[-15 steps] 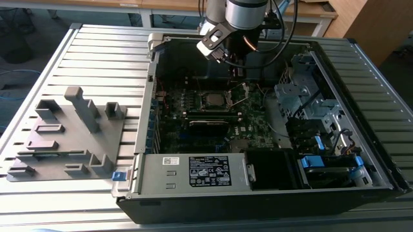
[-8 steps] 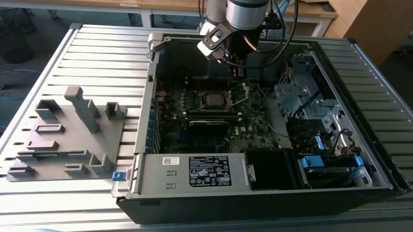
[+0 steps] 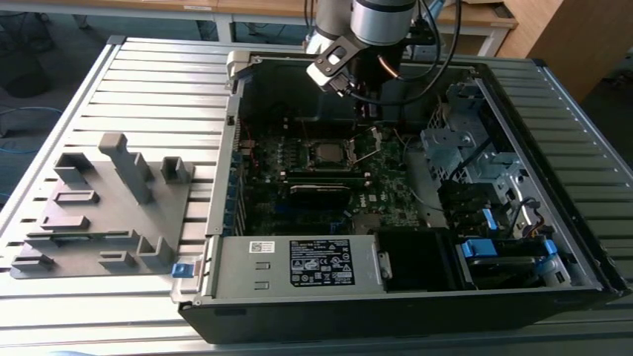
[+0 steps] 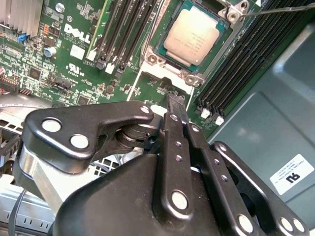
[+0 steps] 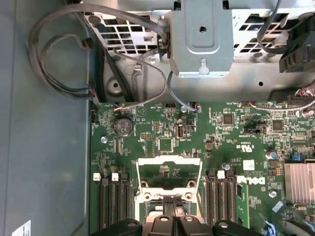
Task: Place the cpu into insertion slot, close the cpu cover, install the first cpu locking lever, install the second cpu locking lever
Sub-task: 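Close the cpu cover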
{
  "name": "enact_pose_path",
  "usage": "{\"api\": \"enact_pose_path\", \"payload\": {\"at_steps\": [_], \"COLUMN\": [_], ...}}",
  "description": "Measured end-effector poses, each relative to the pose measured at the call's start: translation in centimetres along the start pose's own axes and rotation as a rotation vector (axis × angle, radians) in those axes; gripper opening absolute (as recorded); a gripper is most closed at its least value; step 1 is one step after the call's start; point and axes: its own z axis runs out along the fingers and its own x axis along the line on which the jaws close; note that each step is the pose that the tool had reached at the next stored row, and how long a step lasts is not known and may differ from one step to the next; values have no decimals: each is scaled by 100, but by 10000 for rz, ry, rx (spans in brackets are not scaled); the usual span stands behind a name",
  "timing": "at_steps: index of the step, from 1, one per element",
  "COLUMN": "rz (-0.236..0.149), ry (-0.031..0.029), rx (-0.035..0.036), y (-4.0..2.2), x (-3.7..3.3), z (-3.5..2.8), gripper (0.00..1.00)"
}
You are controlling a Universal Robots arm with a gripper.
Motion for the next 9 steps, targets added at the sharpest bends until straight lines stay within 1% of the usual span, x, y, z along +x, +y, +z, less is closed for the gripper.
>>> {"api": "enact_pose_path", "payload": {"at_steps": [9], "rz": [0], "ry": [0], "rx": [0], "y": [64], "x": [13], "z": [6], "gripper": [11]}}
